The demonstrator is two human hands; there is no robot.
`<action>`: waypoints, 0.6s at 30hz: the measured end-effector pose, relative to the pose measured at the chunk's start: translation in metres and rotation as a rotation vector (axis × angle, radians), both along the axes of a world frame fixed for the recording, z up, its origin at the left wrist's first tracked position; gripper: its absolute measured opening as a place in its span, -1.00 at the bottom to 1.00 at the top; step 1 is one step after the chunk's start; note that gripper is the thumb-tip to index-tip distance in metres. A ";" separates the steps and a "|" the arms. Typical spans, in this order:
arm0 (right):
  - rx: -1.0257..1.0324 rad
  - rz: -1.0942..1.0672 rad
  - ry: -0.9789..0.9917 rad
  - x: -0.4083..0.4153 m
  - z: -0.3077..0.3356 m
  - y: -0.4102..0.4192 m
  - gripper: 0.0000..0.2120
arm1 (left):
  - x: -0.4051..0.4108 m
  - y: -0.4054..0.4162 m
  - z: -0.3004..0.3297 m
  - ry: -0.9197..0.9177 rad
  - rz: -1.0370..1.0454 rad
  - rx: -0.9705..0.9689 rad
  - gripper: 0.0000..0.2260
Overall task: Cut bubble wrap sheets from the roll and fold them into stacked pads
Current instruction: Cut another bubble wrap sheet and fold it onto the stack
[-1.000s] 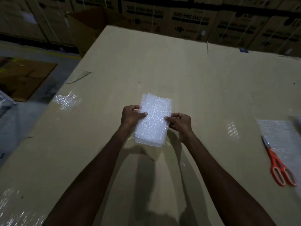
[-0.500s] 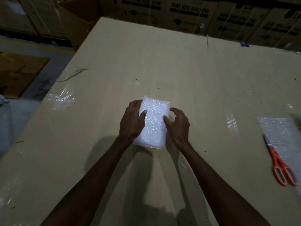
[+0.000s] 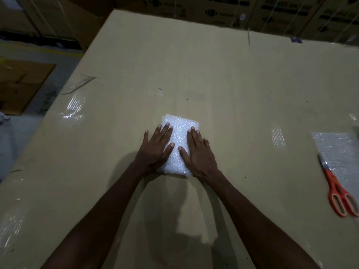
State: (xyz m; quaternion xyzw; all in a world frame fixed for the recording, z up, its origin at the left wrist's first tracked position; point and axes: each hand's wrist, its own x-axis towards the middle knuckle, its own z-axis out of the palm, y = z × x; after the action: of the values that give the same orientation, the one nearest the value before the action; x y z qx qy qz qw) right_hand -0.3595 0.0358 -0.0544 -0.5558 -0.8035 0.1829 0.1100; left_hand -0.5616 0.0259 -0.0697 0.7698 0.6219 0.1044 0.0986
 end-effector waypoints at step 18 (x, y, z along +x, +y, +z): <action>0.040 -0.099 -0.003 0.110 0.055 -0.023 -0.39 | 0.077 -0.011 0.063 -0.103 -0.039 0.134 -0.38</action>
State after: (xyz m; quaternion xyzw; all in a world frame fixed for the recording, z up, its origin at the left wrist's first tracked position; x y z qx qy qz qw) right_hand -0.2497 0.0127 0.0005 -0.5930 -0.7785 0.1603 0.1288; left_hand -0.4844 0.0150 -0.0071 0.7804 0.5924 0.1831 0.0809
